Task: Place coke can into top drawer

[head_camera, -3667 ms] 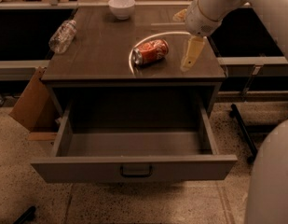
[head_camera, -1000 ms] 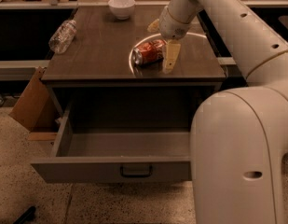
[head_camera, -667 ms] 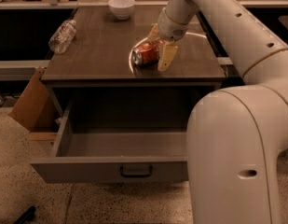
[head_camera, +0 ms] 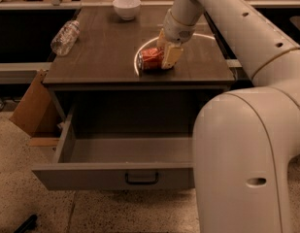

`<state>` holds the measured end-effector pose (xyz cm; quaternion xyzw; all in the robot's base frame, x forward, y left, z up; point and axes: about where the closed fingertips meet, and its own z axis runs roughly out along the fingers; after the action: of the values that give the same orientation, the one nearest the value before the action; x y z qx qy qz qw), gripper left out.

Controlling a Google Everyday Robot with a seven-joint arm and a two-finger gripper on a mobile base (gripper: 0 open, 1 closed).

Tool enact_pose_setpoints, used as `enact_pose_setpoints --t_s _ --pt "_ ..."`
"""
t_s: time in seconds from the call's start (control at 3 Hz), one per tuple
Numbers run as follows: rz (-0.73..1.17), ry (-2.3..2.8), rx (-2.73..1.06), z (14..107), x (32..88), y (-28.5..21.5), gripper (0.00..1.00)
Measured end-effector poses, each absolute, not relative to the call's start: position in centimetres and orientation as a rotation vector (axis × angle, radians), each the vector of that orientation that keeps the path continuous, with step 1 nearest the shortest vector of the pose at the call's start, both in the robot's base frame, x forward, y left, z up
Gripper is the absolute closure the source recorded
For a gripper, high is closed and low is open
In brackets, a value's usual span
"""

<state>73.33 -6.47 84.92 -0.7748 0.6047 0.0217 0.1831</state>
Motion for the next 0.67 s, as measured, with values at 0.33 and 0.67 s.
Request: enact_pose_setpoints --t_s 0.33,0.67 --pt "0.038 1.708 -2.177 85.6 73.0 -6.6 0.96" --pt "-0.005 1.704 -2.098 88.6 70.5 -7.5 1.0"
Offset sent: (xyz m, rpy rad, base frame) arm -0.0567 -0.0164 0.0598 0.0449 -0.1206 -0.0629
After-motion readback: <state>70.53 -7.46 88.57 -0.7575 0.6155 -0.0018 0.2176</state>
